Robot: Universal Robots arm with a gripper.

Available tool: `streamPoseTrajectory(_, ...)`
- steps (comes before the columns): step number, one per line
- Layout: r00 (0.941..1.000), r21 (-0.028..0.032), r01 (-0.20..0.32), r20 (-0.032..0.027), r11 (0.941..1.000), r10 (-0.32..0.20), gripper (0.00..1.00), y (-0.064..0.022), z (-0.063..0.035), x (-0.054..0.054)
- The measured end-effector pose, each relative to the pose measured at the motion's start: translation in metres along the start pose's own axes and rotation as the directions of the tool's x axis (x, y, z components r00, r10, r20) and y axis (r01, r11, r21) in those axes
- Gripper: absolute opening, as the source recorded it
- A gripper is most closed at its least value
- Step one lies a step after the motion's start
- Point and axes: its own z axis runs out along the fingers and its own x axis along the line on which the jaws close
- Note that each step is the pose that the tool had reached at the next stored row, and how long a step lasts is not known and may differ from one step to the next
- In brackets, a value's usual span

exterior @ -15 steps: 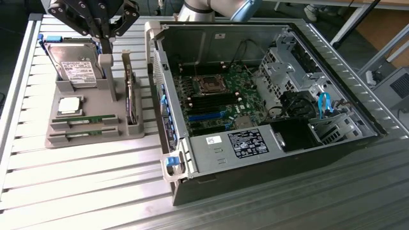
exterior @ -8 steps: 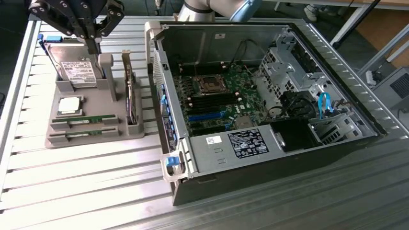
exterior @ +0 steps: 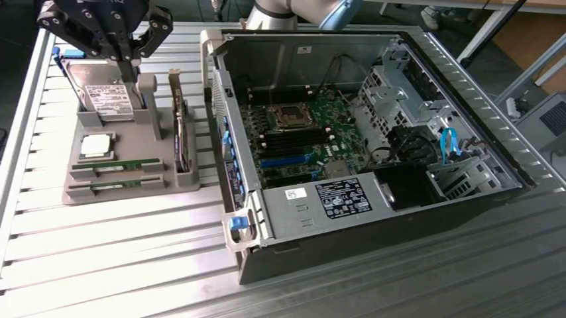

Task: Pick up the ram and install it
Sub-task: 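Reach for the ram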

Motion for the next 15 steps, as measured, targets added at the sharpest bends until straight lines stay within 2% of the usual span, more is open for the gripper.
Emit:
streamPoseTrajectory(6, 1.0000, 0.0001, 0.000, -0.0001, 1.0000, 0.000, 0.09, -0.0096, -0.0007, -0.001)
streamPoseTrajectory(15, 1.0000, 0.0001, 0.000, -0.0001, 1.0000, 0.000, 0.09, -0.0183, -0.0013, -0.001)
